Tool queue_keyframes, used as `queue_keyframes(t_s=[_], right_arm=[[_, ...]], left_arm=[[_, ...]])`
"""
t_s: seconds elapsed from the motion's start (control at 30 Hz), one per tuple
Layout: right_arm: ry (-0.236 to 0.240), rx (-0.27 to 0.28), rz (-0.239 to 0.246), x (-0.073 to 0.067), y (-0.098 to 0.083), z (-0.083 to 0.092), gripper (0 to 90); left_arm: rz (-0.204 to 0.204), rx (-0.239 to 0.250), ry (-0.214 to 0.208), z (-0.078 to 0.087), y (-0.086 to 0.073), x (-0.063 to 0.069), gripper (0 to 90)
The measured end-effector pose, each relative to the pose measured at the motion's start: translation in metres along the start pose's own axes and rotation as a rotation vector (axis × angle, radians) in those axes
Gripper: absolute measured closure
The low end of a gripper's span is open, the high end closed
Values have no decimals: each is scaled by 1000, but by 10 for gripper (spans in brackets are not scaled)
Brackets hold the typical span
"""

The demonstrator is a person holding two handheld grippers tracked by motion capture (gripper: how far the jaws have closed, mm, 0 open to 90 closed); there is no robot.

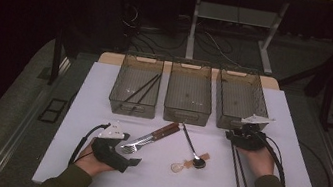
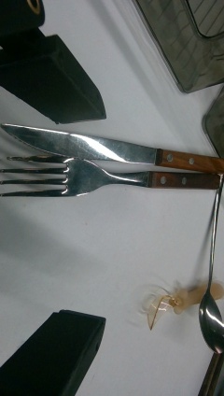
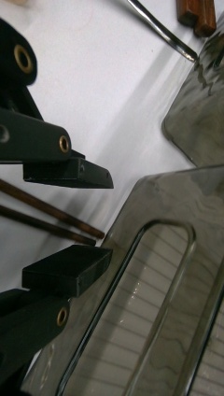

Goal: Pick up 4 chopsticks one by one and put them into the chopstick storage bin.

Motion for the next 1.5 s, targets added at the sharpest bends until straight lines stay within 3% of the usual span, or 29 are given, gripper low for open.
queue_keyframes(t_s=[0.17,0.57,0.97,1.3,1.5], right_arm=[[-11,-16,-18,4,-3,-1,592],[-39,-31,-4,7,-5,-1,627],[-24,-35,22,3,-5,-3,763],[-1,-36,34,1,-3,-4,781],[16,-46,67,-3,-3,-6,790]], left_arm=[[1,-1,2,0,0,-1,14],[0,-11,0,0,-1,-2,13],[-6,-18,-3,-1,-2,-1,13],[6,-8,-6,-1,-1,0,14],[2,-8,-7,-1,-1,0,14]])
Point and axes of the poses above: each handheld gripper's, and its own axes: z roughly backward along the jaws, y roughly out of its top, x roughly to its right, the point moved 7 cm from there along -z, roughly forward along the jaws, and after that the axes turned 11 degrees about y, right-handed, at the moved point
